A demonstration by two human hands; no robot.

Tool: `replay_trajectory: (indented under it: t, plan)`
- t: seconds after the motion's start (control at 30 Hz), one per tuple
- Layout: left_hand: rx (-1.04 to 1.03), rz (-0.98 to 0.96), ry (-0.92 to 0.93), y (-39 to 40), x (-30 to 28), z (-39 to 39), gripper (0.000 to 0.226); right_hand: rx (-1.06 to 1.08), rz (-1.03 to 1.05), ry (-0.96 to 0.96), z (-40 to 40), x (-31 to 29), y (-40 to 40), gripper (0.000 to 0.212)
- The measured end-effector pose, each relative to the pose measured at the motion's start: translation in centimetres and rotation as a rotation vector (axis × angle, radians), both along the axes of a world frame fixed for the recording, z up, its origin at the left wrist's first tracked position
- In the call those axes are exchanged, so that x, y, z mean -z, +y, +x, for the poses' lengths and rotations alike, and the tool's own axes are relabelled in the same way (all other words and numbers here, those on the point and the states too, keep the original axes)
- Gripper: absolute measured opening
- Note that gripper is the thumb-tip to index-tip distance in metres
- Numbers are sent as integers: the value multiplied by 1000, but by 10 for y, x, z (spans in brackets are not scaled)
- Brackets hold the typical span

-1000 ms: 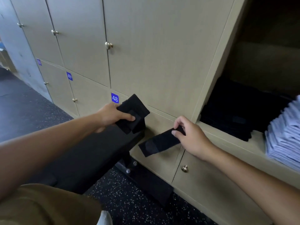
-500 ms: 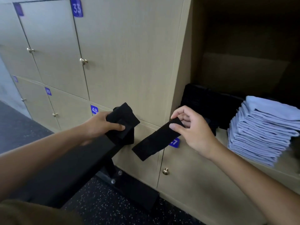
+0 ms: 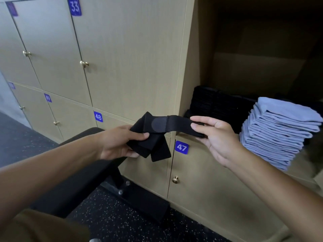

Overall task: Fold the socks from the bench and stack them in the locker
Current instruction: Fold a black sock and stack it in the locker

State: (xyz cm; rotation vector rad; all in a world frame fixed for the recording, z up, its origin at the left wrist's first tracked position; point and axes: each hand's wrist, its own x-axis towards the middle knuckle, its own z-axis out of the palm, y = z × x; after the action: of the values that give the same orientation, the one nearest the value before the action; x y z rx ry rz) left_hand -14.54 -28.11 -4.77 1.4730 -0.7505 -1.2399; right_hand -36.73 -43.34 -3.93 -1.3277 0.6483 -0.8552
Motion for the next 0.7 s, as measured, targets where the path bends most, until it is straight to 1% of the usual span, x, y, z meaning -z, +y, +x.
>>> replay_trajectory:
  t: [0.17,0.37,0.47,0.57,0.63,0.7]
  plan:
    - [27,-25,53,-9,5,-9,37,69,-80,42,4,4,0,27]
    - [5,-84,101,-20,6,-20,30,209,-352,210,9,10,3,25]
    - [-22,-87,107,-24,7,-25,18,217,-420,241,10,11,2,24]
    - [-62,-97,123,-26,7,-28,18,217,-467,259,12,12,1,22]
    - [-85,-105,88,-28,8,-29,20,210,-585,316,11,12,1,21]
    - [-88,-104,31,-29,10,-29,20,178,-779,420,10,10,2,24]
